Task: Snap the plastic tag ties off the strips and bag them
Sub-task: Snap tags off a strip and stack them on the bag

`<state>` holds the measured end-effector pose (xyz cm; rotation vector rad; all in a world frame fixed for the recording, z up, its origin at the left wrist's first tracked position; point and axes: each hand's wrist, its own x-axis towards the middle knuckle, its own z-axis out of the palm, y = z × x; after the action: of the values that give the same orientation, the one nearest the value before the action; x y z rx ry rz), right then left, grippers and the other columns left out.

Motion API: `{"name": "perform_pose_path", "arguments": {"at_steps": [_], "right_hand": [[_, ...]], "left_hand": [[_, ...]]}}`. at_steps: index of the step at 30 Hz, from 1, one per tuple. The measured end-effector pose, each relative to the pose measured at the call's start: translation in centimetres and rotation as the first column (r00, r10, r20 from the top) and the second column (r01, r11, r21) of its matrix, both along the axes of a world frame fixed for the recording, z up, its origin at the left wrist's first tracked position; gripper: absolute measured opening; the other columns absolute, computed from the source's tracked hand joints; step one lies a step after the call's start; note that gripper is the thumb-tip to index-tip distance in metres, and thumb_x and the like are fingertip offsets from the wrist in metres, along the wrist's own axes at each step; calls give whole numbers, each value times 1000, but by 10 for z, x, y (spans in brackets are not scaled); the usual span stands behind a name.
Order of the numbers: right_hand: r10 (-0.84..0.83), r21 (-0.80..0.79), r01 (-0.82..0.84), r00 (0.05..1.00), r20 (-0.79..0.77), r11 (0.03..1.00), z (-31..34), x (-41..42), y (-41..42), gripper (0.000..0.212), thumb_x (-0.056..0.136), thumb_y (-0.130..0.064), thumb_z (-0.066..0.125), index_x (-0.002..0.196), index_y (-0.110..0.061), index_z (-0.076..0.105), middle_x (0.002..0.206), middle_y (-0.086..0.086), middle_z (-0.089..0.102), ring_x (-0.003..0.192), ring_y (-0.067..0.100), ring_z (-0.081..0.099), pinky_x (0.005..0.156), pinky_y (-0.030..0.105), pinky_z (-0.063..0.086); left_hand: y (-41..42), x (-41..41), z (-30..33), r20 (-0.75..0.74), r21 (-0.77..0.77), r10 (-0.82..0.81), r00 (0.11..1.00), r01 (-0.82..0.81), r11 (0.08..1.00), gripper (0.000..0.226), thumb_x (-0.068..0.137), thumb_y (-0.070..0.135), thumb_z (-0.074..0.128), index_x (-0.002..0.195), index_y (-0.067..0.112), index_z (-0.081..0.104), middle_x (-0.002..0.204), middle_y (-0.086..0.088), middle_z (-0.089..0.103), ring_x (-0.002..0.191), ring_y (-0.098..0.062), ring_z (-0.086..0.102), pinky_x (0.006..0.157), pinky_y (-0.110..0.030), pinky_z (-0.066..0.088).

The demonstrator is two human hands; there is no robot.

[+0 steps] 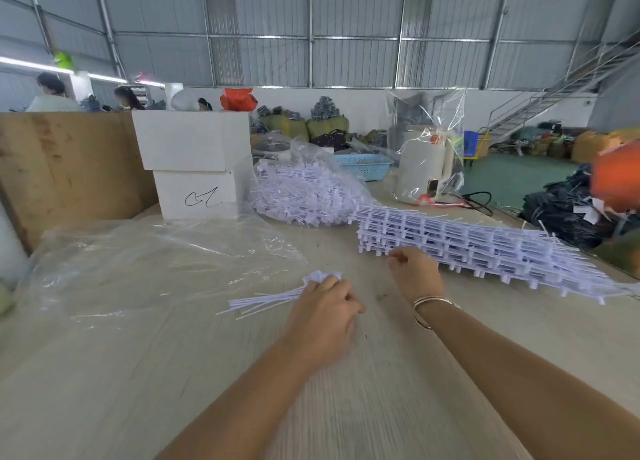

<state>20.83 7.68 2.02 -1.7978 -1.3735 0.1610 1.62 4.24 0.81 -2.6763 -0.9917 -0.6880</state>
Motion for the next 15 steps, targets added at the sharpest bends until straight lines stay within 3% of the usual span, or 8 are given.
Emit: {"name": "perform_pose_path", "arguments": {"at_steps": [1,2,3,5,7,10,13,15], "right_hand": [[-46,27,42,985,165,999,3,2,3,25,92,-17,51,113,-12,63,119,7,57,95,22,56,81,29,41],[-109,64,91,911,397,994,6,7,6,27,92,-19,50,116,-14,60,122,6,53,102,24,54,87,34,39],[-155,98,120,779,608,988,9,13,9,29,92,-19,48,120,-15,56,124,4,51,108,26,50,91,37,37],[-132,54,150,579,804,987,14,25,17,35,92,-16,41,126,-15,47,126,4,51,113,26,45,95,37,32],[-130,7,215,564,815,976,16,34,22,37,93,-16,38,129,-13,42,127,5,52,117,26,44,100,39,28],[-113,-31,254,533,838,967,17,37,27,32,91,-15,41,122,-15,49,124,6,51,116,27,47,104,42,26],[-109,-10,228,501,859,974,23,41,25,24,84,-6,48,103,-17,60,109,5,56,104,27,54,100,41,29],[-134,25,221,494,859,975,27,46,23,24,82,-2,49,98,-17,60,102,4,59,96,27,56,94,39,32]], "left_hand": [[3,4,-2,16,-40,-9,1000,10,999,33,89,20,44,111,28,67,106,6,58,107,-15,44,86,-29,29],[4,10,-2,40,-52,-22,999,24,998,32,90,20,44,112,28,67,106,7,57,108,-14,43,87,-28,29],[4,16,-2,65,-63,-33,997,37,997,32,91,20,44,112,28,67,106,7,58,108,-14,42,87,-28,29],[6,27,-2,116,-106,-49,992,61,992,31,91,18,45,110,27,68,105,7,59,107,-13,42,89,-29,32],[10,38,-2,173,-169,-50,984,80,982,31,91,16,45,109,27,69,104,7,60,107,-11,43,91,-28,35],[19,55,0,297,-365,-1,955,114,924,30,93,14,46,110,24,69,107,4,62,104,-10,49,87,-20,38],[28,72,5,473,-625,183,862,182,759,28,94,16,48,114,25,65,107,7,64,89,-4,57,68,-6,39],[34,84,8,499,-744,312,808,215,633,28,93,16,48,117,24,62,110,4,65,91,-10,60,77,-16,48]]}}
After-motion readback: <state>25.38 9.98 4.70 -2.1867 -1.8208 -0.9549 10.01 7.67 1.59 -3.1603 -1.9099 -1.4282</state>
